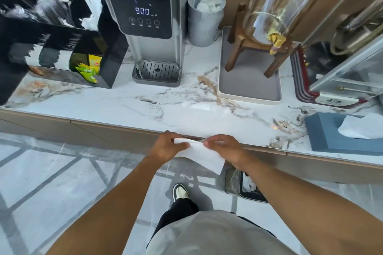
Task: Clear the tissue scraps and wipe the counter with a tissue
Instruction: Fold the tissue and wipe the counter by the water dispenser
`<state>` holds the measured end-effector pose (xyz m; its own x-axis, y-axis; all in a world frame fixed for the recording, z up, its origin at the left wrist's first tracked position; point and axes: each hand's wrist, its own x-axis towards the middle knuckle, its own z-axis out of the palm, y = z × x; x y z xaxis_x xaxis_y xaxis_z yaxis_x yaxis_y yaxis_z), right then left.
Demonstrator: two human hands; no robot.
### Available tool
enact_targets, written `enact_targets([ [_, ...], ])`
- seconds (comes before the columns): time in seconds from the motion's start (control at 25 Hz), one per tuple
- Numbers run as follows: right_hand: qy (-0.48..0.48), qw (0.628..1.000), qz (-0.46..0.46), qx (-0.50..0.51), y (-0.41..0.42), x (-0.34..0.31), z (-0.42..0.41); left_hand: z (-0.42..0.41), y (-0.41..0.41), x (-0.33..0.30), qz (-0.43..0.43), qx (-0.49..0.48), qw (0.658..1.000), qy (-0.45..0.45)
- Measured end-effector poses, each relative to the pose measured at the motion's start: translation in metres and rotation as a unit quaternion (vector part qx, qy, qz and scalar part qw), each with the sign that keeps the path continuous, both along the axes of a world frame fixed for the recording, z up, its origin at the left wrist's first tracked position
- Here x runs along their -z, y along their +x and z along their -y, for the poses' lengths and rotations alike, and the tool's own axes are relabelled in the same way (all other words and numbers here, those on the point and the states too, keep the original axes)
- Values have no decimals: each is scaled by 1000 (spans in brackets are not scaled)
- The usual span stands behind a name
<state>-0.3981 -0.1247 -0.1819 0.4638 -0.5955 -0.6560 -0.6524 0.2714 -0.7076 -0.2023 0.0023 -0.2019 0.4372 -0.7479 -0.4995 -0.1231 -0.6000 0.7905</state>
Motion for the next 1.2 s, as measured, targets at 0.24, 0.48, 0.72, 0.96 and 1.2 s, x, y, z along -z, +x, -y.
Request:
enact_targets([
  [0.24,-74,988,-6,-137,27,1,9,-9,30,12,-32,-58,997,29],
  [0.48,-192,960,-117,-164,60,16,39,-5,49,23,-12,-74,996,42],
  [0.72,-338,916,-154,-153,92,34,64,21,51,14,-29,-52,994,88],
  [0.96,-393,905,-99,-129,123,40,75,40,65,8,83,-27,982,170],
  [1.2,-369,924,-79,-61,138,33,61,44,82,5,171,42,958,225],
])
